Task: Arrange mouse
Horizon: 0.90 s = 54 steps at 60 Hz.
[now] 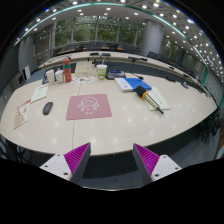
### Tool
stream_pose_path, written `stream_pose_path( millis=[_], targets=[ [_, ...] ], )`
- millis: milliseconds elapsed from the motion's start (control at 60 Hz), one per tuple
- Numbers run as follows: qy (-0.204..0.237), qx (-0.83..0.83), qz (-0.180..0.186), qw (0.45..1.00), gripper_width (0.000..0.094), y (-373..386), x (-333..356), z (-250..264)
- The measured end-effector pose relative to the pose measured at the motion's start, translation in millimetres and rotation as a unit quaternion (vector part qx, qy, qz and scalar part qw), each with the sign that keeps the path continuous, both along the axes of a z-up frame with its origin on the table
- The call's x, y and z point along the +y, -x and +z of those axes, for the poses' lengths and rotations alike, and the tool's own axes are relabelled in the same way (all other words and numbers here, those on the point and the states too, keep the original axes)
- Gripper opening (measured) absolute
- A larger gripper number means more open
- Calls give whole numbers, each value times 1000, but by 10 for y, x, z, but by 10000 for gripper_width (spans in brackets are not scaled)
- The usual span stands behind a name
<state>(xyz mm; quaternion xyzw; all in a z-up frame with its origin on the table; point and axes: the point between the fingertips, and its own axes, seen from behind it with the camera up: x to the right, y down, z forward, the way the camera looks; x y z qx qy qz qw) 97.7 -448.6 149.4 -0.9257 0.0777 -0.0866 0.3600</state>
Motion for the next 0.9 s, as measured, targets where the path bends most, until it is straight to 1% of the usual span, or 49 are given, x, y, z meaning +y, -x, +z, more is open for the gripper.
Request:
stream_pose_path(
  millis=[67,100,233,350,433,550,633,700,800,900],
  targets=[
    [11,7,5,1000,859,207,5,-273],
    [17,11,11,1000,865,285,19,-289],
    [5,18,46,999,856,967,218,-767],
    [-4,19,76,997,856,1622,642,-1034],
    [-16,27,89,996,854,2150,1024,-1128],
    [-46,49,101,993,858,2839,1701,-1249],
    [-69,46,105,991,851,3187,2177,-1294],
    [-80,40,106,990,834,3360,2539,-1360],
    [-83,31,97,991,805,3543,2999,-1460],
    [-79,23,79,993,764,3559,3348,-1563]
  ],
)
